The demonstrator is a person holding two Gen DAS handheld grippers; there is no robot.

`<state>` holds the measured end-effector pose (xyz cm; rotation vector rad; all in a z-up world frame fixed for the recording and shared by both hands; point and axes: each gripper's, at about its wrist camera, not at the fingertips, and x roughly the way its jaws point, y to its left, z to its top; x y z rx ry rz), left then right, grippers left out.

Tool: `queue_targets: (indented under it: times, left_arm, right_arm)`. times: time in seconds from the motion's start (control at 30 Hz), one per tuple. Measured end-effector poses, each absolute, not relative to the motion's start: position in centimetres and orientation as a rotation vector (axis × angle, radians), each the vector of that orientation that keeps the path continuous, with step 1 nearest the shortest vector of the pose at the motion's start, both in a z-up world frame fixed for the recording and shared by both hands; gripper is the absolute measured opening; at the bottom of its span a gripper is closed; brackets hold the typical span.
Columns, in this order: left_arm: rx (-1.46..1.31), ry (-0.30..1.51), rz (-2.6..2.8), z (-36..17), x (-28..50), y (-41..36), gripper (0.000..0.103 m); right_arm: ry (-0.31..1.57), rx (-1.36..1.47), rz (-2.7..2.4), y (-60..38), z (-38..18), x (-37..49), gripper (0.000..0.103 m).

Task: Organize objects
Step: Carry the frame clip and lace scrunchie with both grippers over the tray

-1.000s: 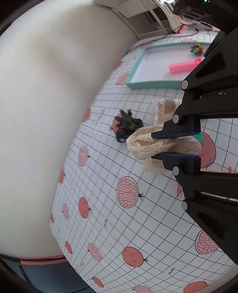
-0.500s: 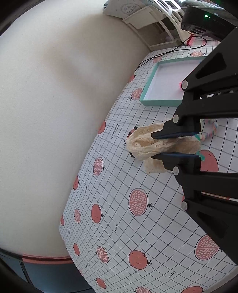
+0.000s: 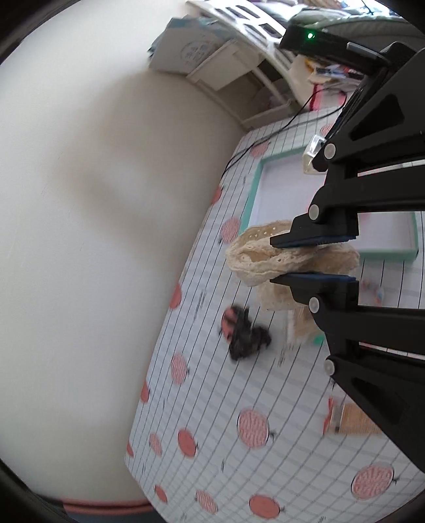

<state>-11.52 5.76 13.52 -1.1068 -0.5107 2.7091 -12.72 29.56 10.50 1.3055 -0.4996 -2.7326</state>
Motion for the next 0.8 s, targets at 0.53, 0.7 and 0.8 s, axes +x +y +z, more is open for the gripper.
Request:
queue_targets:
  times: [0.53,0.7,0.8]
  left_arm:
    - [-1.298,-0.464,2.499,9.4,-13.2,13.2,0.015]
    - [-1.416,-0.442,2.473,7.0,-13.6,13.6,0.015]
    - [-1.472,-0.412,2.444,5.9,-13.8,13.9,0.015]
  right_arm:
    - [-0.443,1.44,-2.773,33.1,8.6,-13.3,0.056]
    - [-0.363,1.555,-2.741,32.2,6.9,-13.6,0.056]
    - [-0.338,1.596,-2.72,32.2,6.1,-13.8,0.056]
